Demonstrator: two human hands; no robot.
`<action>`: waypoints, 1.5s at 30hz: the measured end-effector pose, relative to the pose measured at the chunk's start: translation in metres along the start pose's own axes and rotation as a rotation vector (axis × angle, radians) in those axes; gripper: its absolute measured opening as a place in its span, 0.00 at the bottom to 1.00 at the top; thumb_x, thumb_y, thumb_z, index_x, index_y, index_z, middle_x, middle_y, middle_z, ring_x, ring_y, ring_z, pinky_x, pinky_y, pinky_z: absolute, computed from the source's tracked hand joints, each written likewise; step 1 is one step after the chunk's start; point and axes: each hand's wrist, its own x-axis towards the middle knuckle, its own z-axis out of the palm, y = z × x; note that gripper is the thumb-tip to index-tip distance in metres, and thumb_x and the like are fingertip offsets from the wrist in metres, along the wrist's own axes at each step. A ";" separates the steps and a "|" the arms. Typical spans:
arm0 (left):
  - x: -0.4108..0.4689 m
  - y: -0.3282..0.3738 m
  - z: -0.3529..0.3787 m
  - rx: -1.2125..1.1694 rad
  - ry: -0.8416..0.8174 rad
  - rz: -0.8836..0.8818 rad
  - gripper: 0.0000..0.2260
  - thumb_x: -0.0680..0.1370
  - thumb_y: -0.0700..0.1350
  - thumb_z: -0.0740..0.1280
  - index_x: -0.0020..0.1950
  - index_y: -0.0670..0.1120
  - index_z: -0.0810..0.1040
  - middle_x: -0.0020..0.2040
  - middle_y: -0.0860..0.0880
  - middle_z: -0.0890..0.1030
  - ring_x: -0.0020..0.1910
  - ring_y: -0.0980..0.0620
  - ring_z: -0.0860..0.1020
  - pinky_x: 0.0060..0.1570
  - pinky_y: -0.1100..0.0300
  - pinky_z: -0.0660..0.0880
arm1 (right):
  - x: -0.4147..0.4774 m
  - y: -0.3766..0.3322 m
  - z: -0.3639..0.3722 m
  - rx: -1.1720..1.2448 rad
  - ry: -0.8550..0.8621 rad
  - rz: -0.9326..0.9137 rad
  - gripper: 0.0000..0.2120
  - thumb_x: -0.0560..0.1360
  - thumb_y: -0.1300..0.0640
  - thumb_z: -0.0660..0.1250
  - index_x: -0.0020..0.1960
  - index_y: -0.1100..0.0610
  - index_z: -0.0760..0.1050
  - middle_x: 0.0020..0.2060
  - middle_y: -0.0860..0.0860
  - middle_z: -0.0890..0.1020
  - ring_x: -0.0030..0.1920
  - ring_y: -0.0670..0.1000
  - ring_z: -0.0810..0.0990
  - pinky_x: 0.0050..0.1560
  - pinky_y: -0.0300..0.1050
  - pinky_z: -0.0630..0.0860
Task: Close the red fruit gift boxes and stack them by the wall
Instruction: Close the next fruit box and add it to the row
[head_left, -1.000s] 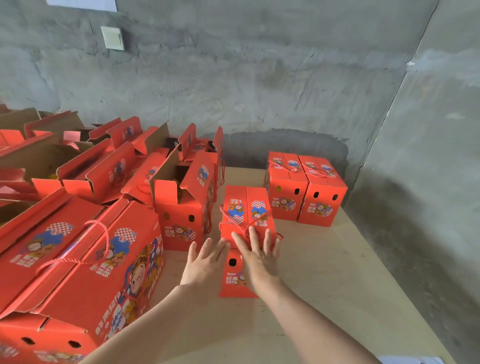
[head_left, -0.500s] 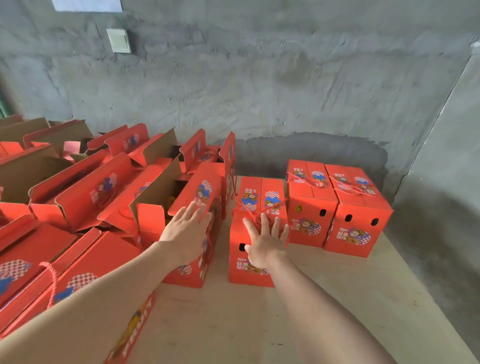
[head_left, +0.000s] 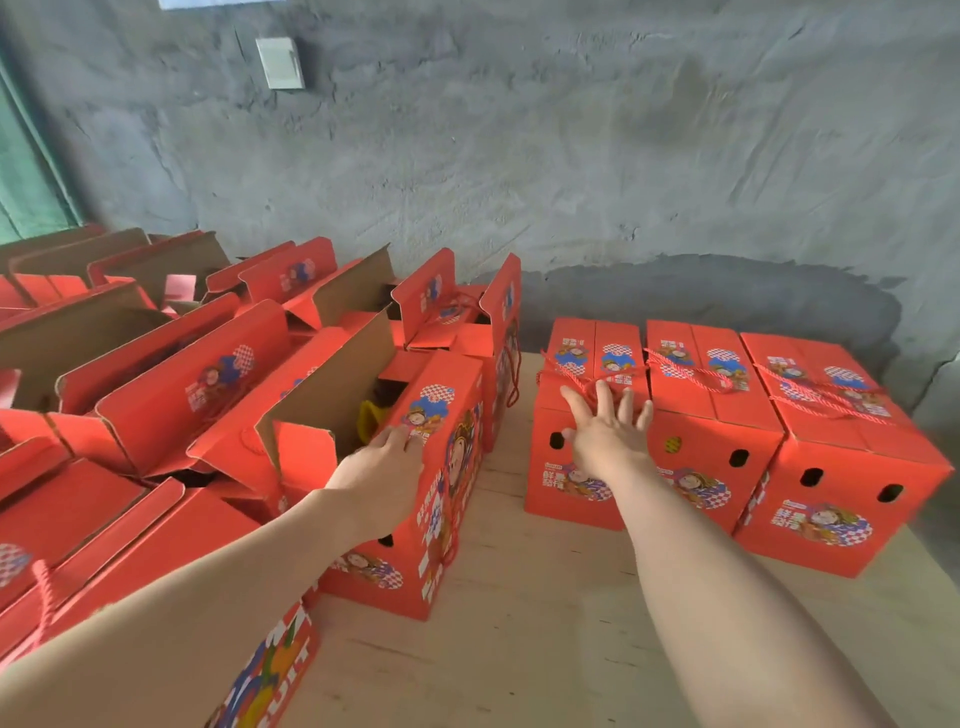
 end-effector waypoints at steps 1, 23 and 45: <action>0.000 -0.001 0.002 0.004 -0.006 0.008 0.20 0.83 0.42 0.50 0.74 0.39 0.58 0.74 0.43 0.58 0.74 0.45 0.56 0.68 0.52 0.66 | 0.003 0.000 0.000 0.002 0.004 0.001 0.28 0.83 0.52 0.49 0.76 0.40 0.38 0.77 0.57 0.37 0.75 0.66 0.36 0.70 0.66 0.32; -0.039 -0.014 -0.049 -0.471 0.166 -0.090 0.17 0.80 0.37 0.57 0.64 0.49 0.77 0.59 0.46 0.80 0.55 0.46 0.78 0.51 0.58 0.73 | -0.145 -0.145 0.011 0.806 -0.009 -0.340 0.40 0.76 0.52 0.66 0.78 0.52 0.44 0.76 0.55 0.56 0.70 0.54 0.67 0.67 0.45 0.67; -0.152 -0.058 -0.039 -0.321 0.383 0.023 0.20 0.80 0.39 0.57 0.73 0.47 0.66 0.74 0.52 0.62 0.73 0.51 0.61 0.68 0.58 0.62 | -0.162 -0.164 0.017 0.276 0.009 -0.171 0.43 0.71 0.71 0.61 0.77 0.43 0.49 0.76 0.55 0.37 0.46 0.56 0.79 0.35 0.43 0.71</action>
